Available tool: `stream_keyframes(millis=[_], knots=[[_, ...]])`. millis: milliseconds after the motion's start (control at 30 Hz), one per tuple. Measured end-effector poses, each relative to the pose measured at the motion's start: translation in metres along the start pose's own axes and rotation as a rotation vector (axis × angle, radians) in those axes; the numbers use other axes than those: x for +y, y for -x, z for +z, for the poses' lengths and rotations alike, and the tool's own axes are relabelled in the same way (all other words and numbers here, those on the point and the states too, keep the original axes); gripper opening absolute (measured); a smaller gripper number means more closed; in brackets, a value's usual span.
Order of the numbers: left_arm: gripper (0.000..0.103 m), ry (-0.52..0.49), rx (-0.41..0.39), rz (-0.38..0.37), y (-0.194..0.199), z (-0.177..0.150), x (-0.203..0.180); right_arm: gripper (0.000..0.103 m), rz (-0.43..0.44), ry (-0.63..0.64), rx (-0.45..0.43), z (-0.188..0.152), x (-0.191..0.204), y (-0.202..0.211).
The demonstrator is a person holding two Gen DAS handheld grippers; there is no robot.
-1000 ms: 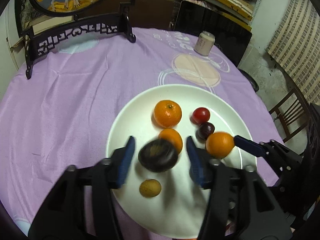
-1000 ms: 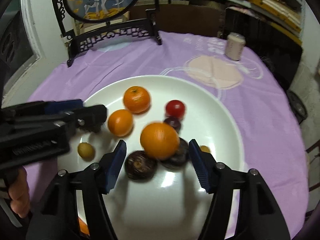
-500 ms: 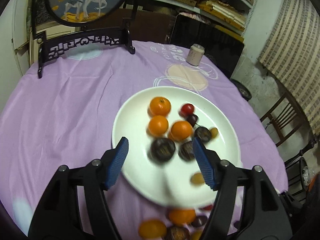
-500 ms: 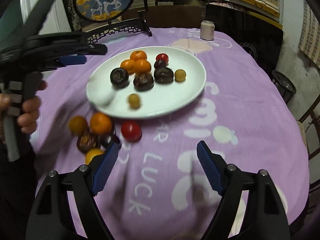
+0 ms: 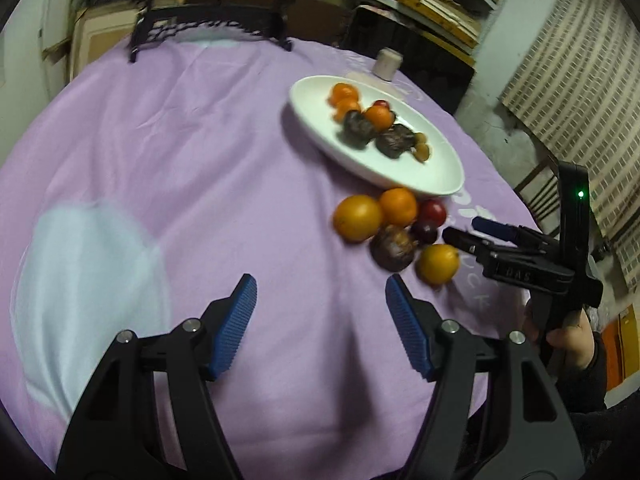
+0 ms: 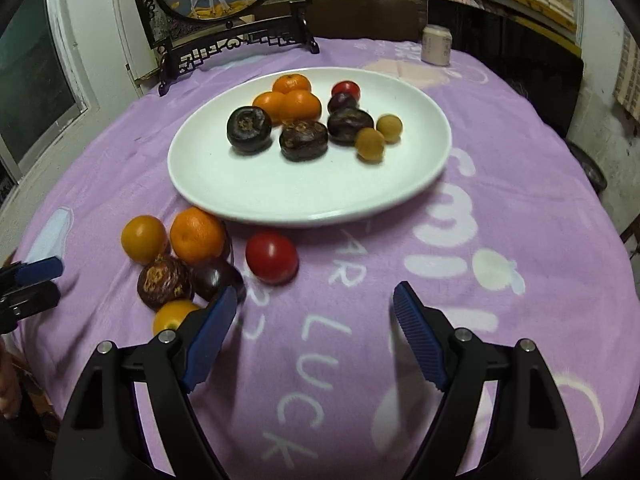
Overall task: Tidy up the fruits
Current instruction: 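Grasp a yellow orange with the left tool while the right tool grasps a red tomato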
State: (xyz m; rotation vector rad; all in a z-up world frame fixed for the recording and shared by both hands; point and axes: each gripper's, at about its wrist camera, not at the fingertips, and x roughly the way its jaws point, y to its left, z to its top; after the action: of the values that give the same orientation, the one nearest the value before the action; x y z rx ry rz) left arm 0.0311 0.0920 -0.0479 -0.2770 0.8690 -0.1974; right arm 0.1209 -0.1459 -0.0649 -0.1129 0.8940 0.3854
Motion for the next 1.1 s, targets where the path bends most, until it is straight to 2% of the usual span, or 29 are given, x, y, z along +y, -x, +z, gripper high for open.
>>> stream_keyframes(millis=[33, 100, 233, 300, 333, 533, 767, 867, 900, 1100], knots=[[0.069, 0.006, -0.004, 0.006, 0.002, 0.000, 0.003, 0.072, -0.001, 0.011, -0.003, 0.002, 0.002, -0.002], [0.069, 0.012, -0.016, 0.007, 0.007, 0.002, 0.005, 0.055, 0.019, 0.020, 0.015, 0.006, 0.005, -0.008], [0.069, -0.017, -0.017, -0.009, 0.010, 0.002, -0.003, 0.047, 0.042, 0.031, 0.035, 0.012, 0.010, -0.020], [0.069, -0.032, -0.011, -0.016, 0.009, 0.002, -0.010, 0.033, 0.065, 0.040, 0.041, 0.015, 0.014, -0.021], [0.069, -0.040, -0.008, -0.023, 0.008, 0.002, -0.015, 0.029, 0.082, 0.045, 0.044, 0.016, 0.016, -0.021], [0.069, -0.135, 0.031, -0.082, -0.003, -0.003, -0.056, 0.029, 0.067, 0.007, 0.015, 0.009, 0.003, 0.002], [0.068, -0.204, 0.105, -0.125, -0.040, -0.002, -0.105, 0.029, 0.021, -0.027, -0.005, -0.029, -0.029, 0.039], [0.064, -0.228, 0.129, -0.098, -0.057, -0.002, -0.121, 0.029, 0.028, -0.040, -0.007, -0.043, -0.040, 0.046], [0.060, -0.238, 0.139, -0.089, -0.063, -0.002, -0.127, 0.029, 0.032, -0.044, -0.006, -0.045, -0.043, 0.046], [0.059, -0.242, 0.127, 0.002, -0.082, 0.008, -0.136, 0.029, 0.092, -0.051, 0.000, -0.052, -0.048, 0.046]])
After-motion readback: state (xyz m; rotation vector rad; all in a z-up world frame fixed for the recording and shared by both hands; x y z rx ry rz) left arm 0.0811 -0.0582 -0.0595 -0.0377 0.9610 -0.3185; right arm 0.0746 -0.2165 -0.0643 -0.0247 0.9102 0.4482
